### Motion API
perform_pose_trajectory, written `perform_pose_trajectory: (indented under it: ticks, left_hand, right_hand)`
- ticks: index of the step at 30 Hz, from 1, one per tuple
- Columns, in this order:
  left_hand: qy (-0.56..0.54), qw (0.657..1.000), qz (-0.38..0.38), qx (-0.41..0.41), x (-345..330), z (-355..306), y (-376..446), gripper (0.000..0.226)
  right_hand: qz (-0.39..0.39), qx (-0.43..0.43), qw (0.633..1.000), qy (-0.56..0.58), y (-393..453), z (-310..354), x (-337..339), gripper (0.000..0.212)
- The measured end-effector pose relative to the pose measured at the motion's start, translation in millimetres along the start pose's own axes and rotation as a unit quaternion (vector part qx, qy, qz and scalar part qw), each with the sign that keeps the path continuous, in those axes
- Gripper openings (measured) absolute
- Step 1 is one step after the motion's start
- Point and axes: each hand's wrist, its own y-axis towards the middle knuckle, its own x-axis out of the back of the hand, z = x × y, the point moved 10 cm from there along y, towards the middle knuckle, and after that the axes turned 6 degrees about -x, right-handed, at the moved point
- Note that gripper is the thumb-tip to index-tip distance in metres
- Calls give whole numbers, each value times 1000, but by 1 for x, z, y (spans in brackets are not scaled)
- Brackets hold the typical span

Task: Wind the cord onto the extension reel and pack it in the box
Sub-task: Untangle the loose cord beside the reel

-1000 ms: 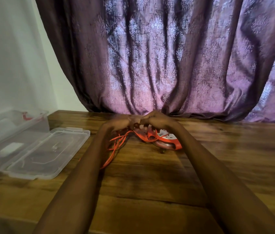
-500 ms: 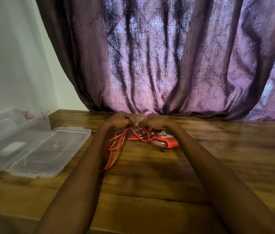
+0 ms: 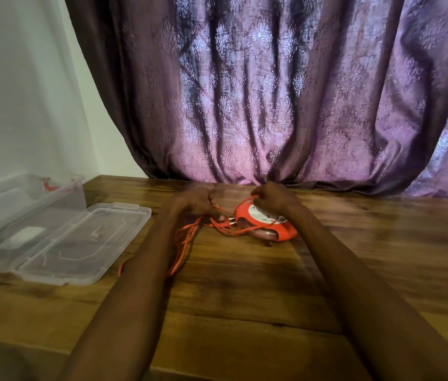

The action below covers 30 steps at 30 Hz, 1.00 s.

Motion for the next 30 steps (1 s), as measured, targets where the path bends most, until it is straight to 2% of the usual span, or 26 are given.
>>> perform_pose_trajectory:
  ticks: [3, 9, 14, 16, 18, 22, 25, 27, 30]
  left_hand:
    - [46, 999, -17, -14, 4, -4, 0, 11]
    - [44, 996, -58, -57, 11, -14, 2, 12]
    - [50, 996, -53, -47, 13, -11, 1, 24]
    - [59, 996, -53, -34, 15, -9, 1, 32]
    - [72, 996, -51, -27, 15, -8, 1, 33]
    - [73, 996, -47, -22, 13, -2, -1, 12]
    - [70, 996, -45, -14, 14, 3, -2, 15]
    - [59, 998, -36, -13, 13, 6, -2, 14]
    - [48, 999, -19, -16, 8, 4, -1, 17]
  right_hand:
    - [-16, 14, 1000, 23, -1, 7, 2, 24]
    - [-51, 51, 997, -29, -3, 27, 5, 23]
    - [-152, -23, 986, -63, -4, 23, 33, 32]
    - [-173, -70, 982, -23, -3, 14, 50, 30]
    - [-188, -124, 972, 70, -3, -2, 66, 30]
    - [-206, -205, 924, 247, -5, -36, 77, 34]
    - [-244, -231, 891, 306, -15, -59, 80, 35]
    - [-239, -242, 907, 249, -17, -69, 78, 35]
    - [-149, -233, 952, 134, -11, -68, 60, 34]
